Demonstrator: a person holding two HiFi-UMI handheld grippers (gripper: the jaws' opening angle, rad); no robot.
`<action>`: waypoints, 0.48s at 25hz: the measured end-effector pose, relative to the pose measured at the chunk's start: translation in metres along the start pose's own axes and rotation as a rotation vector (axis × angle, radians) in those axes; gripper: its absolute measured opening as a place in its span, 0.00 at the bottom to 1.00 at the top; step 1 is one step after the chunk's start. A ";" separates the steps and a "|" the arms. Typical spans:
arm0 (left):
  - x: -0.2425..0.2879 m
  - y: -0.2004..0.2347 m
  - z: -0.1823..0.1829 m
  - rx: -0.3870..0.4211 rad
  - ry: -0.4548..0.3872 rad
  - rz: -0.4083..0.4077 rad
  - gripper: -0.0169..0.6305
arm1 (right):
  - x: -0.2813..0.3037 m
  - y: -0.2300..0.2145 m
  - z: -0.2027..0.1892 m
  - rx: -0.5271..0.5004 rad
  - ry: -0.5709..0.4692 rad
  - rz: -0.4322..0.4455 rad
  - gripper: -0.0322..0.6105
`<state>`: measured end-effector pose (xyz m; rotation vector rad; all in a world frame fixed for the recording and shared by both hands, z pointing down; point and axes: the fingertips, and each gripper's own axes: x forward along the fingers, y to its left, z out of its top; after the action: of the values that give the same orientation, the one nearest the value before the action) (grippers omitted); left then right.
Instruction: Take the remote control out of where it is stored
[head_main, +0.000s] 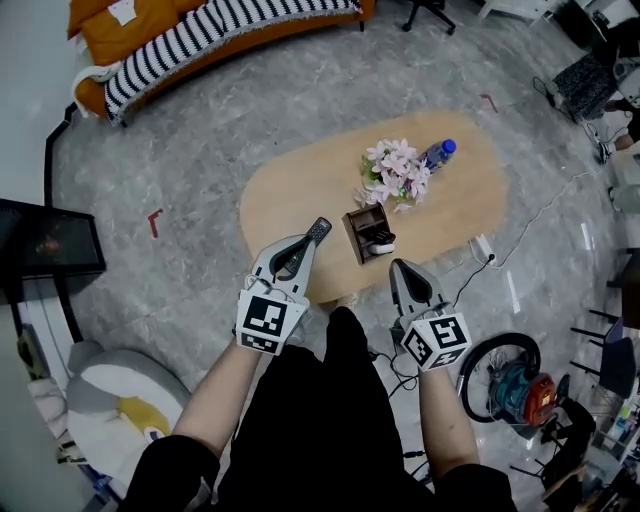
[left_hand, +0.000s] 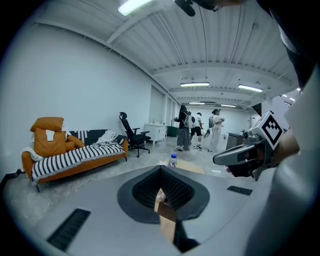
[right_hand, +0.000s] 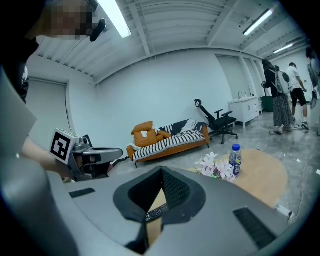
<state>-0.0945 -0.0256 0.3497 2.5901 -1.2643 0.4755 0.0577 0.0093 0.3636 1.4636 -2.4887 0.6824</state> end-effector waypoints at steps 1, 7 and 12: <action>0.000 -0.001 0.001 -0.004 -0.002 -0.008 0.04 | -0.002 -0.002 0.000 0.000 0.001 -0.006 0.06; 0.006 0.003 -0.004 -0.016 -0.001 -0.023 0.04 | 0.001 -0.019 -0.010 0.000 0.031 -0.032 0.06; 0.015 0.006 -0.010 -0.019 0.012 -0.014 0.04 | 0.006 -0.035 -0.021 0.000 0.065 -0.056 0.06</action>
<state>-0.0921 -0.0368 0.3648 2.5754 -1.2402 0.4733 0.0827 -0.0001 0.3949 1.4808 -2.3897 0.7087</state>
